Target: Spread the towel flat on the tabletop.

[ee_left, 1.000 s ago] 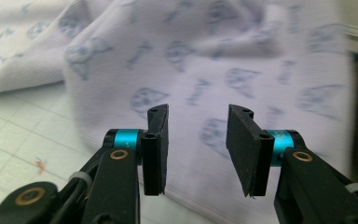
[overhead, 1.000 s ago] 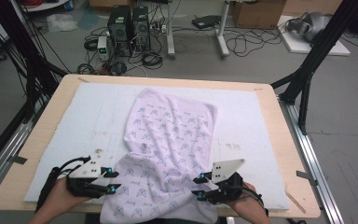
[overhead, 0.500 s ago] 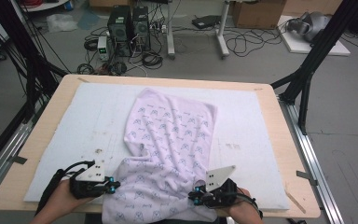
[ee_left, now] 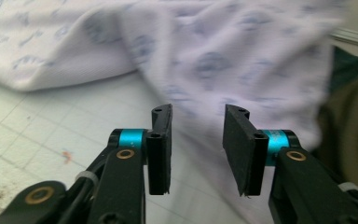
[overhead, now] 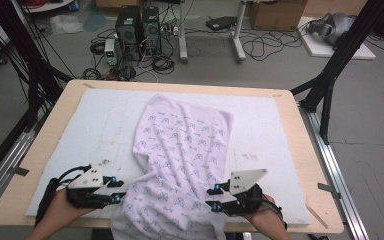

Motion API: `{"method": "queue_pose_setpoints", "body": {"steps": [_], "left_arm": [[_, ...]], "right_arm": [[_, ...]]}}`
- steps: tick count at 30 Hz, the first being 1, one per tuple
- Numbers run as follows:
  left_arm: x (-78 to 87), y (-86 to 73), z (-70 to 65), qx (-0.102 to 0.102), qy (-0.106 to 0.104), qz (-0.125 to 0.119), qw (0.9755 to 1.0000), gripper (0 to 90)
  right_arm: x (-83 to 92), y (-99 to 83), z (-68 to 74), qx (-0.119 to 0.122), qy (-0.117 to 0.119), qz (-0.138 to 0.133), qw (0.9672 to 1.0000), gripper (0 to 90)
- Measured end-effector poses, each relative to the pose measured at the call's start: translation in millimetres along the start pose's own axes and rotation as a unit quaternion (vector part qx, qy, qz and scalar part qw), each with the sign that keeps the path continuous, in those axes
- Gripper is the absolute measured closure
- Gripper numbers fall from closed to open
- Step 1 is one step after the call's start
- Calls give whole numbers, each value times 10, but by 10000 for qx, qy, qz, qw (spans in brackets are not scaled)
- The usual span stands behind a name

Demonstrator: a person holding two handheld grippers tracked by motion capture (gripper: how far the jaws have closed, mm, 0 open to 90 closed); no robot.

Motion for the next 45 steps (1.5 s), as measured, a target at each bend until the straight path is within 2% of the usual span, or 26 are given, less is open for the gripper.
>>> {"method": "queue_pose_setpoints", "body": {"steps": [3,4,6,7,8,9,11,12,13,14,16,17,20,23,25,26,28,29,30,34,37,39,41,42,44,45], "left_arm": [[-208,-13,137,199,-151,169,9995,599],[-272,-11,156,246,-217,251,9991,598],[-395,11,140,221,-381,315,9985,621],[-433,28,129,178,-382,327,9986,648],[-447,51,121,190,-436,289,9984,674],[-458,60,113,167,-500,317,9981,781],[-455,63,98,180,-494,327,9981,821],[-438,55,86,213,-468,313,9982,828],[-404,38,80,180,-424,346,9983,832],[-359,18,66,176,-386,353,9985,833],[-228,-32,21,182,-294,319,9989,835],[-146,-59,-8,179,-239,301,9991,836],[101,-131,-114,183,-121,211,9995,836],[283,-164,-224,140,-118,79,9998,821],[343,-156,-237,143,-82,-22,9999,718],[354,-146,-215,190,-24,-66,9998,651],[344,-113,-128,233,54,-148,9996,619],[322,-92,-73,264,66,-185,9995,604],[294,-69,-13,290,79,-209,9993,597],[96,32,261,401,259,-198,9987,633],[-104,100,474,486,462,-81,9977,642],[-227,117,607,715,586,-28,9957,612],[-332,103,687,784,665,125,9946,591],[-390,83,699,828,570,237,9946,628],[-410,95,696,714,639,250,9951,773],[-405,101,699,780,588,263,9949,816]], "right_arm": [[-213,-155,-235,-119,-297,434,9985,601],[-275,-203,-302,-199,-333,557,9977,601],[-381,-280,-409,-318,-429,781,9955,591],[-419,-311,-450,-336,-495,901,9941,590],[-441,-326,-481,-388,-461,909,9940,595],[-444,-322,-505,-474,-454,845,9943,618],[-458,-322,-517,-426,-456,838,9945,689],[-462,-318,-519,-417,-430,815,9949,752],[-459,-319,-518,-423,-336,816,9952,855],[-454,-322,-510,-465,-231,829,9952,872],[-438,-321,-527,-402,-231,859,9952,882],[-418,-321,-541,-348,-322,894,9949,884],[-293,-327,-632,-432,-523,868,9939,885],[-163,-318,-699,-453,-674,812,9934,885],[-97,-305,-719,-497,-704,746,9935,882],[-73,-296,-719,-522,-736,713,9934,878],[-55,-278,-725,-553,-749,601,9938,853],[-60,-276,-728,-554,-756,595,9938,811],[-63,-268,-731,-522,-811,561,9938,766],[-55,-253,-782,-597,-909,396,9933,716],[-130,-309,-862,-675,-1021,614,9906,675],[-198,-336,-917,-716,-1061,704,9893,643],[-262,-351,-970,-800,-1122,755,9876,614],[-295,-362,-1003,-852,-1141,779,9867,603],[-374,-393,-1058,-1001,-1070,809,9859,613],[-408,-401,-1077,-1062,-981,788,9863,663]]}}
Point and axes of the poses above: each handheld gripper's, and its own axes: x roughly backward along the jaws, y roughly out of its top, z roughly to its left, the point moved 6 cm from there along -x, roughly forward along the jaws, and after that the axes turned 8 degrees about -y, right-handed, at the moved point
